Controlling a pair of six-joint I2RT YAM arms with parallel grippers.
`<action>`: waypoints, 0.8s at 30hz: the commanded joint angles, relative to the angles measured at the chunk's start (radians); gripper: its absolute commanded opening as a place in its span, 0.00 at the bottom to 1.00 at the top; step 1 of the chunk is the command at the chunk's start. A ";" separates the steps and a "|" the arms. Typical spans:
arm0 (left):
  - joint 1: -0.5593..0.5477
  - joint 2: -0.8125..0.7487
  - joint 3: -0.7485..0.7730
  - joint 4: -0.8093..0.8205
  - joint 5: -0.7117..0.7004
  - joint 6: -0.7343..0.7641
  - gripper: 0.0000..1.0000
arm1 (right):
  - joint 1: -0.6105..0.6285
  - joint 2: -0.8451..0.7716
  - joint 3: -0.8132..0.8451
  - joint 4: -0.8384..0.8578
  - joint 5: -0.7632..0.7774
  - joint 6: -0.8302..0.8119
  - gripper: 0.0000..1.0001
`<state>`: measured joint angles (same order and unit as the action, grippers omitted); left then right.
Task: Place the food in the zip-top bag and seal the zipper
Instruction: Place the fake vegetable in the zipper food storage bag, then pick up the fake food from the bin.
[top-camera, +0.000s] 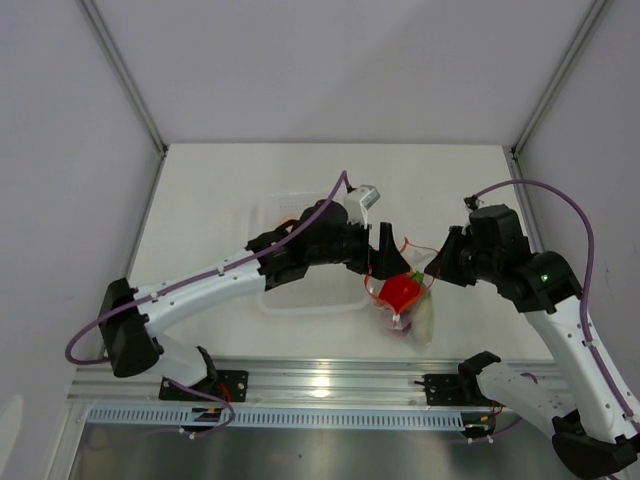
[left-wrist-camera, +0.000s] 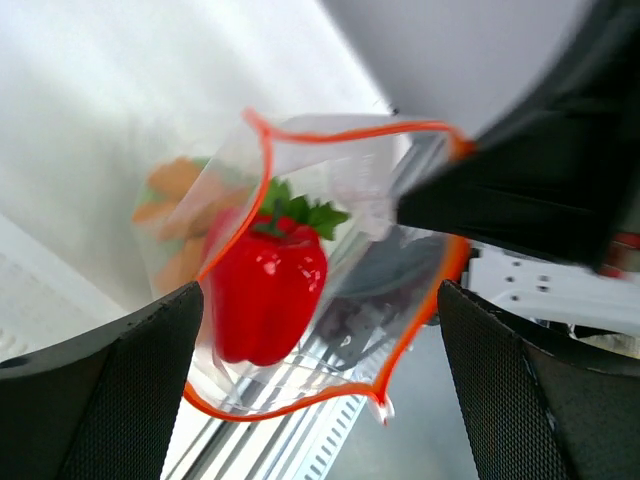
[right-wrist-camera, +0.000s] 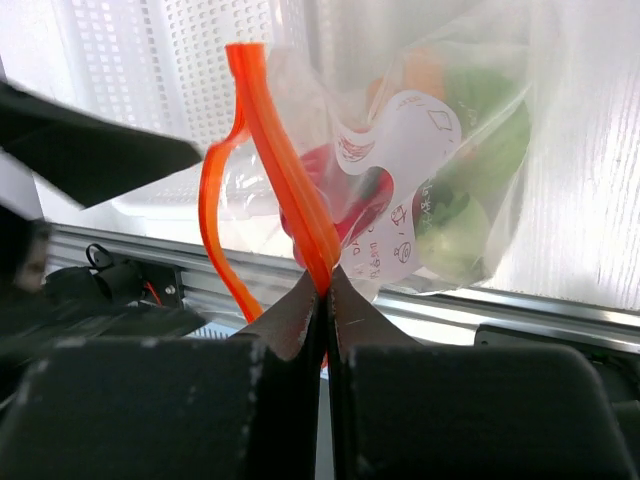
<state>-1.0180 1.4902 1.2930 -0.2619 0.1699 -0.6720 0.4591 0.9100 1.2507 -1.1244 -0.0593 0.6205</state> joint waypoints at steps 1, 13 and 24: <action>0.001 -0.097 -0.046 0.139 0.012 0.051 1.00 | 0.004 -0.023 0.013 0.035 0.010 0.001 0.00; 0.013 -0.410 -0.313 0.255 -0.308 0.057 0.99 | 0.000 -0.045 -0.006 0.003 0.081 -0.037 0.00; 0.259 -0.137 -0.006 -0.295 -0.443 0.071 1.00 | -0.036 0.012 0.027 0.003 0.102 -0.074 0.00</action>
<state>-0.7753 1.3098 1.1755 -0.3927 -0.1463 -0.6426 0.4339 0.9367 1.1484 -1.1263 0.0013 0.5816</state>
